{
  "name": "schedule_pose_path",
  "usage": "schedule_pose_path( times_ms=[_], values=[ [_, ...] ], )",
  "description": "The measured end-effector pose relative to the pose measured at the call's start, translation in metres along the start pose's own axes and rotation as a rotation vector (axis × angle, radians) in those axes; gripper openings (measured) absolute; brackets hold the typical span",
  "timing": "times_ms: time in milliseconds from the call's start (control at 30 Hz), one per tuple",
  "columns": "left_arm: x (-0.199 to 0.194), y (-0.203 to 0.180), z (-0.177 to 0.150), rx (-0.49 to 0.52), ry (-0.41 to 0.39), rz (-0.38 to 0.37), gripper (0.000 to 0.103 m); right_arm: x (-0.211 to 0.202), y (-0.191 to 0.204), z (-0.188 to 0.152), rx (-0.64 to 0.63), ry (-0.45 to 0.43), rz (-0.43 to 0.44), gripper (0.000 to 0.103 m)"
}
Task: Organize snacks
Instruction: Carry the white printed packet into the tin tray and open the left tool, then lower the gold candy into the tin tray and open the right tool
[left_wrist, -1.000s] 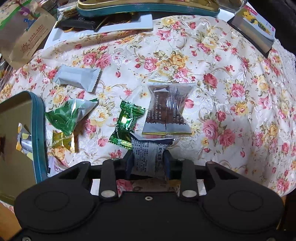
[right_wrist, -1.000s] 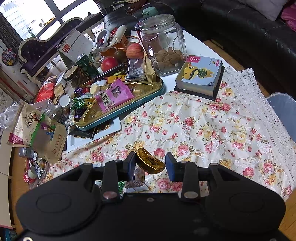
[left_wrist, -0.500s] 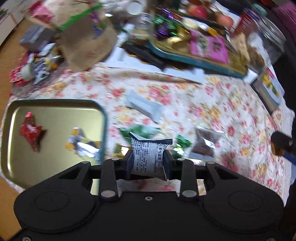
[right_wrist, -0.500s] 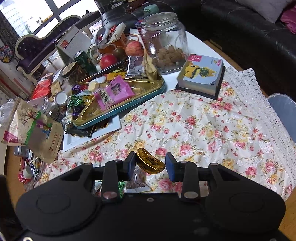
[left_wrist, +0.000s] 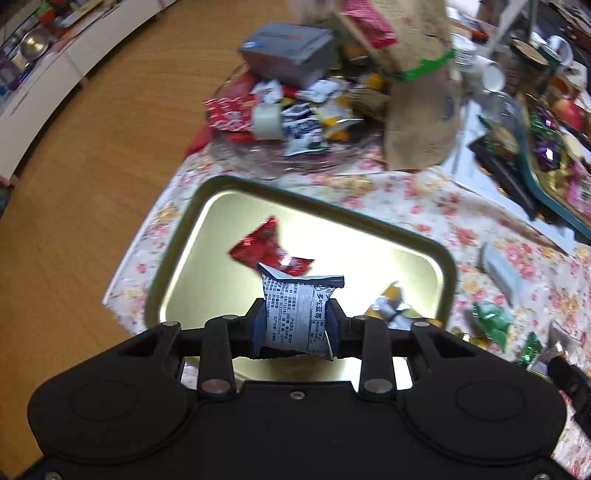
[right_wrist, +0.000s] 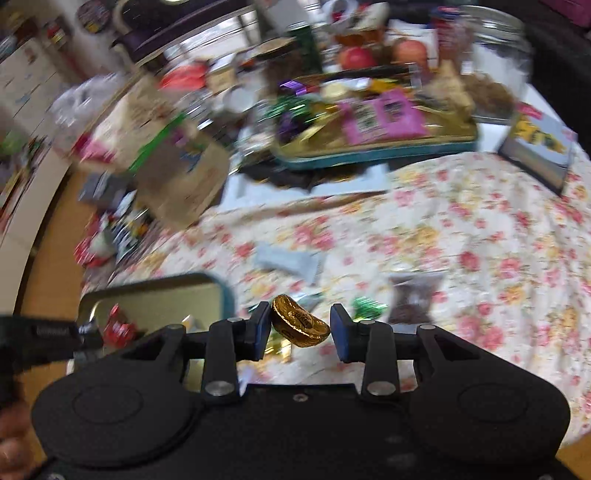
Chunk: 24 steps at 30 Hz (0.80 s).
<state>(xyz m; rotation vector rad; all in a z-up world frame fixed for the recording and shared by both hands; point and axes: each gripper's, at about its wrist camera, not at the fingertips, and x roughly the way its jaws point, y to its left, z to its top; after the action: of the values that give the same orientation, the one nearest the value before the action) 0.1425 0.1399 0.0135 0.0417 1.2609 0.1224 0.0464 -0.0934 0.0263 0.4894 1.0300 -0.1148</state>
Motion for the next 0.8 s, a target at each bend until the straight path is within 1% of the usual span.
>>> schedule_pose_path(
  times_ms=[100,200,267,400,533,600,633,800],
  values=[
    [0.005,0.02,0.003,-0.017,0.019,0.008,0.043,0.012,0.026,-0.012,-0.082,0.039,0.047,0.037],
    [0.007,0.032,0.005,-0.031,0.02,0.032,0.043,0.021,0.048,-0.026,-0.162,0.076,0.077,0.037],
    [0.009,0.039,0.006,-0.045,0.024,0.036,0.043,0.027,0.059,-0.033,-0.187,0.101,0.095,0.037],
    [0.009,0.05,0.007,-0.072,0.021,0.044,0.043,0.036,0.07,-0.039,-0.192,0.143,0.126,0.037],
    [0.005,0.057,0.01,-0.103,-0.017,0.081,0.044,0.036,0.076,-0.04,-0.208,0.146,0.143,0.037],
    [0.001,0.059,0.011,-0.116,-0.04,0.102,0.046,0.034,0.08,-0.04,-0.221,0.143,0.16,0.037],
    [0.0,0.06,0.011,-0.126,-0.047,0.104,0.048,0.034,0.081,-0.04,-0.228,0.141,0.166,0.037],
    [0.001,0.065,0.012,-0.157,-0.032,0.08,0.048,0.026,0.087,-0.042,-0.28,0.124,0.2,0.039]
  ],
)
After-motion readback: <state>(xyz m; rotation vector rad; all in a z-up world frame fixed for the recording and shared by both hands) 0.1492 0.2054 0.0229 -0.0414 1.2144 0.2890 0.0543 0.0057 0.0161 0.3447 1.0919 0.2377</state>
